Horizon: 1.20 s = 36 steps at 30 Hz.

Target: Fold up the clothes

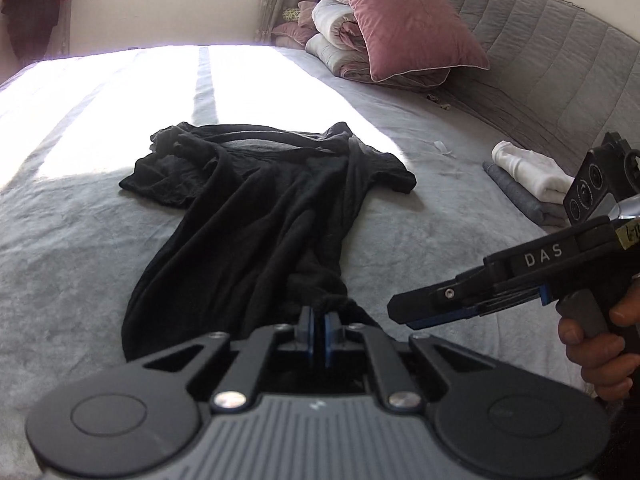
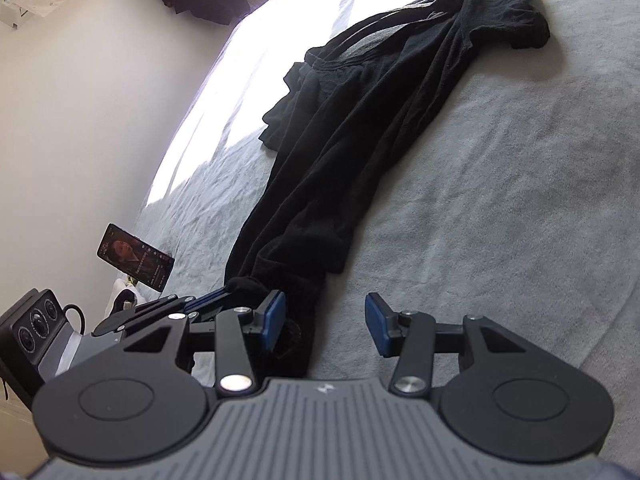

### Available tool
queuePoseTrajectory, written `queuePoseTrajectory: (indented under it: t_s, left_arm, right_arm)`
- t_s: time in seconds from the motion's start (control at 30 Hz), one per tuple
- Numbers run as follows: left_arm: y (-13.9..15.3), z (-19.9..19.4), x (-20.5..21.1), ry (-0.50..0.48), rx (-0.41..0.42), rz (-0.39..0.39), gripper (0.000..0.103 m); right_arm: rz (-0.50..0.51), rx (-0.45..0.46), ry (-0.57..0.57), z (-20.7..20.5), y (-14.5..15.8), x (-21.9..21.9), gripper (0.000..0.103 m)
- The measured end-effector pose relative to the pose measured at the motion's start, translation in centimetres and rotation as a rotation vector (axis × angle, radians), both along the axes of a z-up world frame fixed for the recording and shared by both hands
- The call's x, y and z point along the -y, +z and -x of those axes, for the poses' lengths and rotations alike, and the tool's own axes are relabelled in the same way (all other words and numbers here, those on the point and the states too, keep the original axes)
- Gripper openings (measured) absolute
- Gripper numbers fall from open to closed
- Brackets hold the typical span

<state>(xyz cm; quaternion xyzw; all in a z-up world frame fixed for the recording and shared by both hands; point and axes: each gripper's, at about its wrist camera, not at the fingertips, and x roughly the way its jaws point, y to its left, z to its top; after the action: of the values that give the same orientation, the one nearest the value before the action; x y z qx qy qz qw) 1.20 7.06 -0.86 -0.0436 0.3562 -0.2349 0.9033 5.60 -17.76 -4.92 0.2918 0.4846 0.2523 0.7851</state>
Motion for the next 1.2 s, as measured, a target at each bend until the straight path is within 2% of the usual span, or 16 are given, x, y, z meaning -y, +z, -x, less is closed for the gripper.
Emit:
queuePoseTrajectory:
  t_s: [0.1,0.23,0.3,0.47,0.67,0.9,0.97,1.0,1.07,1.13,1.2]
  left_arm:
    - [1.0,0.9,-1.3,0.028,0.048,0.121,0.004]
    - [2.1,2.1,-2.4,0.08,0.138,0.232,0.005]
    - [2.5,2.6,-2.4,0.095,0.172,0.261,0.005]
    - [2.8,2.5,-1.8,0.115,0.189,0.263,0.005]
    - [2.6,1.7,-1.4,0.105,0.152,0.274,0.005]
    - [2.7,1.9,-0.6,0.013,0.138,0.312,0.005]
    - [2.7,2.0,-0.4,-0.009,0.135,0.304,0.005]
    - [2.6,2.0,-0.4,-0.019,0.133,0.299,0.005]
    - [2.5,2.1,-0.3,-0.038,0.131,0.287,0.006]
    - [2.5,2.1,-0.7,-0.05,0.119,0.28,0.013]
    - [2.4,2.2,-1.1,-0.045,0.111,0.273,0.025]
  right_arm:
    - [-0.073,-0.025,-0.03,0.0,0.0,0.9,0.049]
    - [-0.177,-0.055,-0.072,0.1,0.1,2.1,0.049]
    - [-0.225,-0.066,-0.085,0.2,0.2,2.6,0.049]
    - [-0.298,-0.043,-0.079,0.7,1.3,3.1,0.05]
    - [-0.262,0.132,0.055,1.6,4.2,1.3,0.05]
    - [-0.166,0.226,0.114,1.8,4.6,-0.3,0.049]
    - [-0.113,0.249,0.132,2.0,4.6,-0.8,0.017]
    - [-0.086,0.261,0.139,2.1,4.6,-1.0,0.006]
    - [0.006,0.302,0.14,2.6,5.0,-1.1,0.006]
    - [0.107,0.355,0.135,3.3,6.0,-0.9,0.006]
    - [0.193,0.402,0.123,3.9,6.9,-0.4,0.006]
